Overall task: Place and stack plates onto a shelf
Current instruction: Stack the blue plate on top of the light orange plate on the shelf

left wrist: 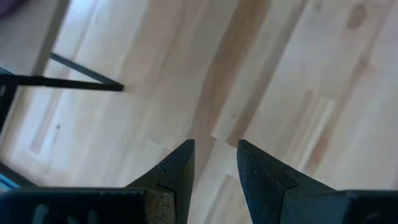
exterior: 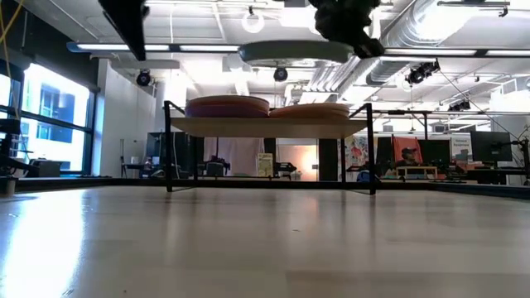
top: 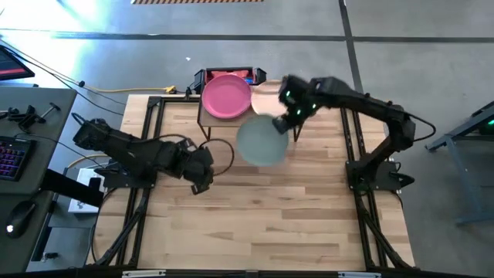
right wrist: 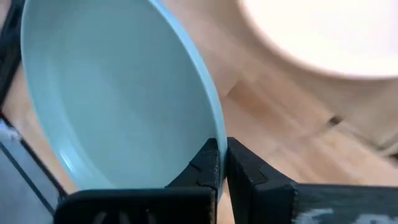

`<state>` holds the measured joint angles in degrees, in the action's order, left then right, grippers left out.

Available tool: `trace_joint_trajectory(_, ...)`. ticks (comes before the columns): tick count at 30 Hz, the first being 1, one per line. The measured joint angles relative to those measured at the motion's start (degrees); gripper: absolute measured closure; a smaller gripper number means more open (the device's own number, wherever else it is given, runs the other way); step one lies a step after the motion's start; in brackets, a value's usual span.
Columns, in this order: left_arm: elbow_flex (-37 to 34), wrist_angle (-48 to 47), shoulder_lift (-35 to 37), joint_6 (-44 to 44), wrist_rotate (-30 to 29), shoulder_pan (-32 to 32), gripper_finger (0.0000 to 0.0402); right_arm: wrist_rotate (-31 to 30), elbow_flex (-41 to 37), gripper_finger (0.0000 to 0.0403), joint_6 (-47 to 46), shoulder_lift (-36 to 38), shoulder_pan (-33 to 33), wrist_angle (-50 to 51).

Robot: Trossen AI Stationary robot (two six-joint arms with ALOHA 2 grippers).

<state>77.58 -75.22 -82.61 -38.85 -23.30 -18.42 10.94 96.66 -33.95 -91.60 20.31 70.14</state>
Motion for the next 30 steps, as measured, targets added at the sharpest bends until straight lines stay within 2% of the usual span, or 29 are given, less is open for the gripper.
trace_joint_trajectory(5,0.00,2.33,0.02,4.81,-0.15,5.35,0.0291,0.50,0.00,0.0403,2.50,0.73,9.26,-0.10)
trace_joint_trajectory(10,0.00,3.70,0.02,8.93,0.09,10.92,0.0291,3.98,0.00,0.0403,6.34,0.73,18.04,-1.69)
trace_joint_trajectory(18,0.00,6.02,0.01,13.82,1.56,19.27,0.0291,6.93,0.00,0.0403,8.45,0.73,29.19,-6.05)
trace_joint_trajectory(23,0.00,6.76,0.02,15.65,2.06,23.33,0.0291,7.01,0.00,0.0403,8.30,0.11,33.34,-7.62)
trace_joint_trajectory(30,0.00,8.86,0.02,17.01,2.11,27.56,0.0291,9.20,0.00,0.0403,6.97,-2.86,33.97,-8.22)
